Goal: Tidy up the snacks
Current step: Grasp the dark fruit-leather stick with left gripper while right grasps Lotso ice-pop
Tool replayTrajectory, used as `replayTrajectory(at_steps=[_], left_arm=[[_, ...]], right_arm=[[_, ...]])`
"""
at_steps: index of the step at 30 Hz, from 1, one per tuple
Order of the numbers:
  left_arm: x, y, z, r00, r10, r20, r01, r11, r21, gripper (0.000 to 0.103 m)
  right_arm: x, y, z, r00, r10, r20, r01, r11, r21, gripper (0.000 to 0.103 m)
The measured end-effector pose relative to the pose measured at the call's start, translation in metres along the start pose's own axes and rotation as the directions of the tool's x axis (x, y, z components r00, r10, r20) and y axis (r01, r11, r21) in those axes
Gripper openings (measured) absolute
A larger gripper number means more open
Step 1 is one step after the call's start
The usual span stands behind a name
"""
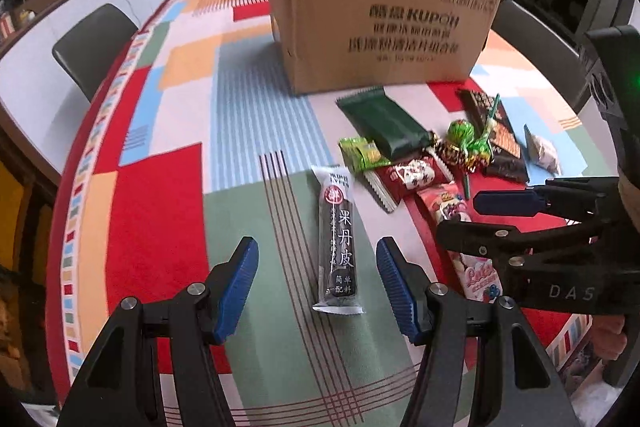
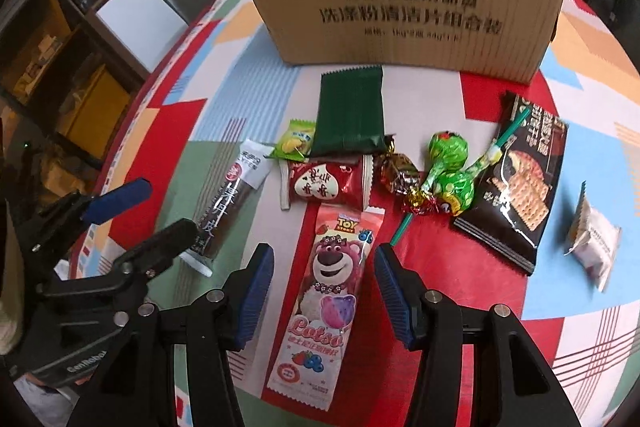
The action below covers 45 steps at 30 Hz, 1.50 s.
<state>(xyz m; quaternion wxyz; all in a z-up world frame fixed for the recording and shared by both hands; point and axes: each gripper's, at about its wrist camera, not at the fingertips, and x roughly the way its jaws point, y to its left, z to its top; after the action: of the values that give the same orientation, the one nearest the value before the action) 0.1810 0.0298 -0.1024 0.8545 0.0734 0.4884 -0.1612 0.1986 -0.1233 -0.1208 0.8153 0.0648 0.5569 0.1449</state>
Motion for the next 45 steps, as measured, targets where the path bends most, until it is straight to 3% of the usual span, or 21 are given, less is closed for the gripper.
replayTrajectory(at_steps=[7, 17, 21, 31, 35, 42, 44, 45], left_arm=[[0.022, 0.002, 0.006, 0.999, -0.025, -0.037, 0.024, 1.0, -0.019, 0.056], [0.043, -0.006, 0.015, 0.998, -0.003, -0.056, 0.002, 1.0, -0.018, 0.041], [0.042, -0.01, 0.014, 0.999, 0.008, -0.049, -0.009, 1.0, -0.01, 0.022], [0.023, -0.014, 0.002, 0.999, 0.018, -0.038, -0.02, 0.999, -0.04, 0.019], [0.006, -0.013, 0.002, 1.0, 0.016, 0.002, -0.016, 0.996, -0.089, 0.011], [0.003, -0.016, 0.002, 1.0, 0.006, 0.008, -0.005, 0.995, -0.095, 0.014], [0.009, -0.013, 0.003, 1.0, 0.026, -0.004, -0.026, 0.995, -0.1, 0.033], [0.011, -0.011, 0.002, 0.999, 0.039, -0.007, -0.039, 0.994, -0.103, 0.036]], right_arm=[[0.012, 0.001, -0.001, 0.999, -0.013, -0.042, 0.013, 1.0, 0.0, 0.046], [0.019, 0.01, 0.001, 0.998, -0.068, -0.02, 0.067, 0.996, -0.055, 0.038], [0.02, 0.012, 0.002, 0.997, -0.083, -0.01, 0.082, 0.993, -0.08, 0.032], [0.007, 0.001, 0.0, 1.0, -0.028, 0.007, 0.029, 0.998, -0.059, 0.03], [-0.001, 0.004, -0.004, 1.0, -0.006, 0.012, 0.007, 0.997, -0.073, 0.03], [-0.018, 0.005, -0.012, 0.999, 0.016, 0.03, -0.013, 0.996, -0.087, 0.03], [-0.017, 0.006, -0.011, 0.999, 0.015, 0.033, -0.013, 0.996, -0.086, 0.03], [-0.015, 0.006, -0.01, 0.999, 0.013, 0.031, -0.011, 0.996, -0.085, 0.03]])
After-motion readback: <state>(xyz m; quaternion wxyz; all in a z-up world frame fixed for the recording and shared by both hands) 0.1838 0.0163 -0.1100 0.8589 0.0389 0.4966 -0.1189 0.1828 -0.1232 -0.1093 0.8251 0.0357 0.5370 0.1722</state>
